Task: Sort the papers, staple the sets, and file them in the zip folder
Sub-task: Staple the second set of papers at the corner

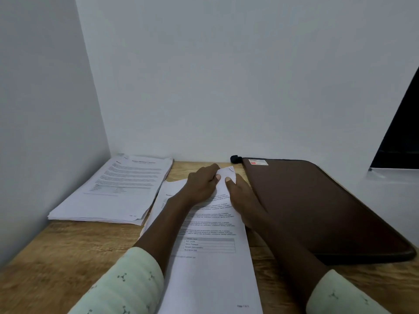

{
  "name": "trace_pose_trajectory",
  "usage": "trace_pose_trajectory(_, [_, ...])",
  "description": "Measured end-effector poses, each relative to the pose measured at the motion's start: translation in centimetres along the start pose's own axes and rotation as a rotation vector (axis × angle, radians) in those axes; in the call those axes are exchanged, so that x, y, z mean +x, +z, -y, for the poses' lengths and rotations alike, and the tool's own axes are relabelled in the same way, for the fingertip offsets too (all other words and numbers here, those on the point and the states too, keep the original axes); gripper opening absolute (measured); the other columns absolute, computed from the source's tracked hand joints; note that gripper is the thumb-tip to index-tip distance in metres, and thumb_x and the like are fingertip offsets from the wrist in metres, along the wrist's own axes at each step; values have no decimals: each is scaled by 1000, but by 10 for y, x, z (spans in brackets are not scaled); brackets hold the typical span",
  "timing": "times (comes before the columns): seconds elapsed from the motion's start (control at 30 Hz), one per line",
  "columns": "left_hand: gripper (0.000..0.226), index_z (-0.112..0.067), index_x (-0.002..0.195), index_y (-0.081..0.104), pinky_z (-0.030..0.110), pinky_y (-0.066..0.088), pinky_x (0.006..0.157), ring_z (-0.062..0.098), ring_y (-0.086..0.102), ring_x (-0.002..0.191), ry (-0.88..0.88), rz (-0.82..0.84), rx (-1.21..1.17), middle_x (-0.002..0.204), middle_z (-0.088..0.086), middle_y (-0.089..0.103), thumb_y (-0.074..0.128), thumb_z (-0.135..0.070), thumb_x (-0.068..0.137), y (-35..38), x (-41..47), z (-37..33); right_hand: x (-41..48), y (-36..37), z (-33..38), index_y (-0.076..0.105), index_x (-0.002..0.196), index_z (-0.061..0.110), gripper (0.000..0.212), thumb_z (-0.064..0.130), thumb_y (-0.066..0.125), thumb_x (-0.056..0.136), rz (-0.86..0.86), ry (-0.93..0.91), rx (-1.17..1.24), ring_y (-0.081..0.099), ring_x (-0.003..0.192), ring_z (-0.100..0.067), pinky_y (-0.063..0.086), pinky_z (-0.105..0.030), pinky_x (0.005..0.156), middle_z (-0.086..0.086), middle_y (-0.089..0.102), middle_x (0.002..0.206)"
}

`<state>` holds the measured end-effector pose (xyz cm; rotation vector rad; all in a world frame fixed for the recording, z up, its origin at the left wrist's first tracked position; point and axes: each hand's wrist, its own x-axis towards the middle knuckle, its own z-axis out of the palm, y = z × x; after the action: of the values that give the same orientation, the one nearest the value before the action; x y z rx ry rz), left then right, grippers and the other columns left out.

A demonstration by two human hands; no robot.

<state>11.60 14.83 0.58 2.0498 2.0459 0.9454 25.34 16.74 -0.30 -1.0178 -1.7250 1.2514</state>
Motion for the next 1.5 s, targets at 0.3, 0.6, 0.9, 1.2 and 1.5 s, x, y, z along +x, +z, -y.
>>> trace_pose_trajectory(0.3, [39, -33, 65, 30, 26, 26, 58, 15, 43, 60, 79, -256, -133, 58, -15, 39, 53, -21, 94, 8, -7, 6, 23, -29, 9, 58, 111, 17, 25, 37, 52, 97, -116, -5, -44, 63, 81, -16, 51, -31, 73, 3, 63, 91])
trace_pose_trajectory(0.6, [19, 2, 78, 61, 15, 22, 55, 13, 43, 62, 27, -271, -151, 70, 15, 62, 59, -9, 93, 15, -9, 3, 39, -50, -4, 59, 129, 14, 46, 32, 69, 89, -60, -46, -758, 58, 99, -15, 43, -22, 78, -6, 65, 121])
trace_pose_trajectory(0.9, [36, -18, 62, 45, 14, 25, 53, 3, 37, 55, 22, -250, -124, 56, -16, 38, 61, -4, 90, 13, -5, 6, 42, -44, -9, 60, 91, 13, 34, 46, 58, 92, 1, -107, -1112, 61, 96, -23, 45, -28, 71, -2, 60, 89])
trace_pose_trajectory(1.2, [41, -35, 60, 35, 19, 25, 55, 3, 42, 55, 21, -272, -182, 53, -12, 41, 57, -15, 88, 9, -3, 6, 29, -92, 13, 62, 127, 9, 33, 14, 61, 94, 349, 141, 223, 71, 80, -12, 57, -28, 74, 1, 69, 97])
trace_pose_trajectory(1.5, [39, -27, 64, 38, 30, 25, 60, 18, 43, 62, 26, -260, -118, 57, -13, 44, 58, -10, 94, 9, -5, 5, 35, -103, -4, 76, 103, 9, 67, 46, 94, 50, 600, 60, 382, 67, 86, -10, 54, -20, 82, -6, 71, 94])
